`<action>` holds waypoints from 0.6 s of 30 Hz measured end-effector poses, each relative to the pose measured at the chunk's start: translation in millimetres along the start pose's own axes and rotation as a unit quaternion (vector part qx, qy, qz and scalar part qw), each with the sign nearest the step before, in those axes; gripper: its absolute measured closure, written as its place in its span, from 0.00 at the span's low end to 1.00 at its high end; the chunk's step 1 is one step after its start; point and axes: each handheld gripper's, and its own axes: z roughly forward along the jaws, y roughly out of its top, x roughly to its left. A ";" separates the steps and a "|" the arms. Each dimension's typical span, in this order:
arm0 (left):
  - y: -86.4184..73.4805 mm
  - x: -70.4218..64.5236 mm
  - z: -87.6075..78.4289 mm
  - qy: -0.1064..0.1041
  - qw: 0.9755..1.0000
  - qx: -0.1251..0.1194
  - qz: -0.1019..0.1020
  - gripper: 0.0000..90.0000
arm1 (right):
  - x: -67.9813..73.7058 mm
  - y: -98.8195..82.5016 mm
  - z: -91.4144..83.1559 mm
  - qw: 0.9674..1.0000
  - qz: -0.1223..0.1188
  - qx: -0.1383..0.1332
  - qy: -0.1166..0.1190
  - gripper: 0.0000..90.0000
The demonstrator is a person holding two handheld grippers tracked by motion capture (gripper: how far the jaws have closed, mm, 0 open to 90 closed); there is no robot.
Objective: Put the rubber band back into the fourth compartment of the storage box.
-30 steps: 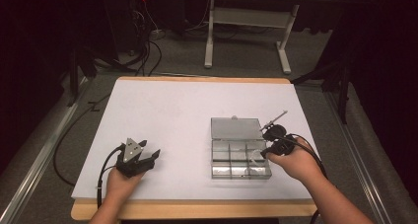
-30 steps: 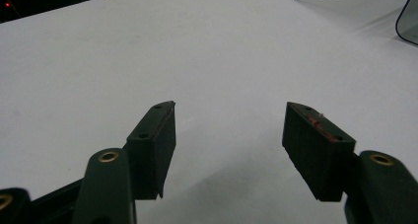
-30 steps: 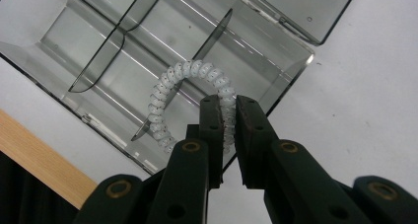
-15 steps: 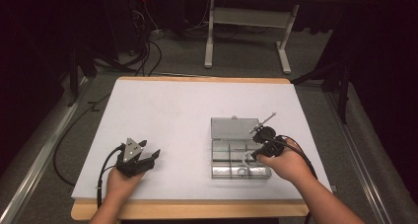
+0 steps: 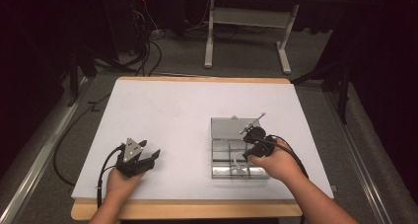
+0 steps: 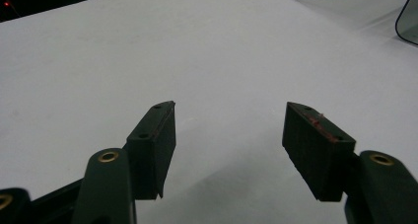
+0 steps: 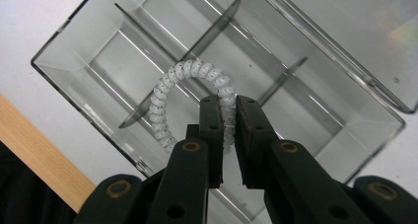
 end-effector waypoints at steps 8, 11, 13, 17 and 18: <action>-0.1 -0.4 0.0 0.001 1.000 -0.001 0.002 0.42 | 8.6 6.4 4.3 1.000 -0.009 -0.001 0.008 0.92; 0.0 -0.4 0.0 0.000 1.000 -0.001 0.001 0.42 | 13.5 8.7 5.9 1.000 0.000 0.003 0.010 0.92; 0.0 -0.2 0.1 0.000 1.000 0.000 0.001 0.42 | 14.5 11.4 8.7 1.000 -0.018 -0.001 0.012 0.92; 0.0 -0.2 0.0 0.000 1.000 0.000 0.001 0.42 | 21.1 17.4 13.3 1.000 -0.025 0.003 0.016 0.92; 0.0 -0.2 0.0 0.000 1.000 -0.001 0.001 0.42 | 22.8 19.0 14.2 1.000 -0.025 0.002 0.018 0.92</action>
